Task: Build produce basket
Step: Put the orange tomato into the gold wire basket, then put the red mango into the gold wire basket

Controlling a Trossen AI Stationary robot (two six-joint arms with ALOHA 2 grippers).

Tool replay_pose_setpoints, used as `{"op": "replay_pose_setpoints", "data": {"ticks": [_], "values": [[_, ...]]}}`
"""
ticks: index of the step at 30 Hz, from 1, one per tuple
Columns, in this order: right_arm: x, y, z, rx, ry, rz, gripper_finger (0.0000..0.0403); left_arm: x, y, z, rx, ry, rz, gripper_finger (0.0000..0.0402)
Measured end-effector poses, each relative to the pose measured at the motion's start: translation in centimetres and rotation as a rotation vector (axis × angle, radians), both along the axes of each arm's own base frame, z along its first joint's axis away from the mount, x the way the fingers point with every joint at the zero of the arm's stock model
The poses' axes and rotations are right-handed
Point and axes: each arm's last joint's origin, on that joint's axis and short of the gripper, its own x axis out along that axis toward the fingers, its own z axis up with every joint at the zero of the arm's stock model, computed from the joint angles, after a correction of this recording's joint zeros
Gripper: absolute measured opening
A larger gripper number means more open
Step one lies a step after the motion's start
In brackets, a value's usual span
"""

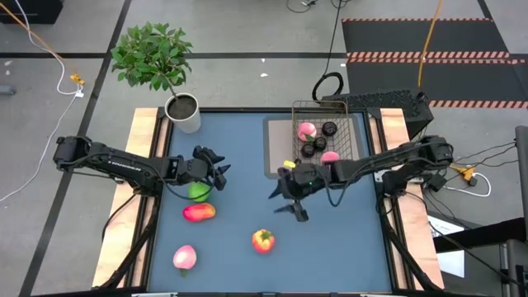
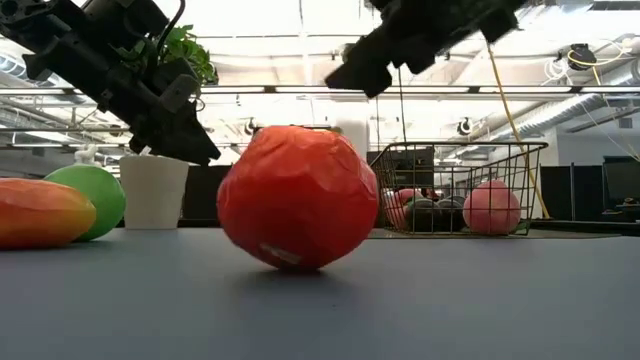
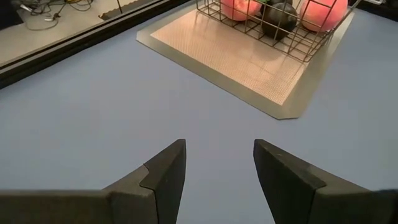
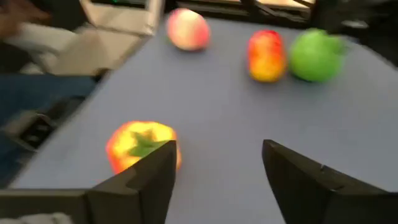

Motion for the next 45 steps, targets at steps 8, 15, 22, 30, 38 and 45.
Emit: {"op": "replay_pose_setpoints", "data": {"ticks": [8,15,22,30,38,45], "values": [[1.4,0.8,-1.9,0.117,0.010,-0.011,0.0325,0.0,0.2,0.1,0.018,-0.007,0.027,0.0191],[4.1,3.4,-5.6,0.174,0.139,0.178,0.0367,0.0,0.6,0.1,0.026,-0.004,0.048,0.0191],[8.1,5.6,-7.2,0.169,0.175,0.322,0.0368,-0.1,0.5,-0.1,0.028,0.017,0.045,0.0191],[10.5,8.0,-9.6,0.184,0.318,0.445,0.0368,-0.5,0.5,-0.5,0.029,0.073,0.045,0.0191],[10.6,7.0,-11.6,0.199,0.372,0.444,0.0344,-0.6,0.4,-0.7,0.011,0.082,0.053,0.0191],[11.1,7.0,-9.7,0.239,0.288,0.417,0.0284,-0.6,0.5,-0.7,0.014,0.083,0.055,0.0191]]}}
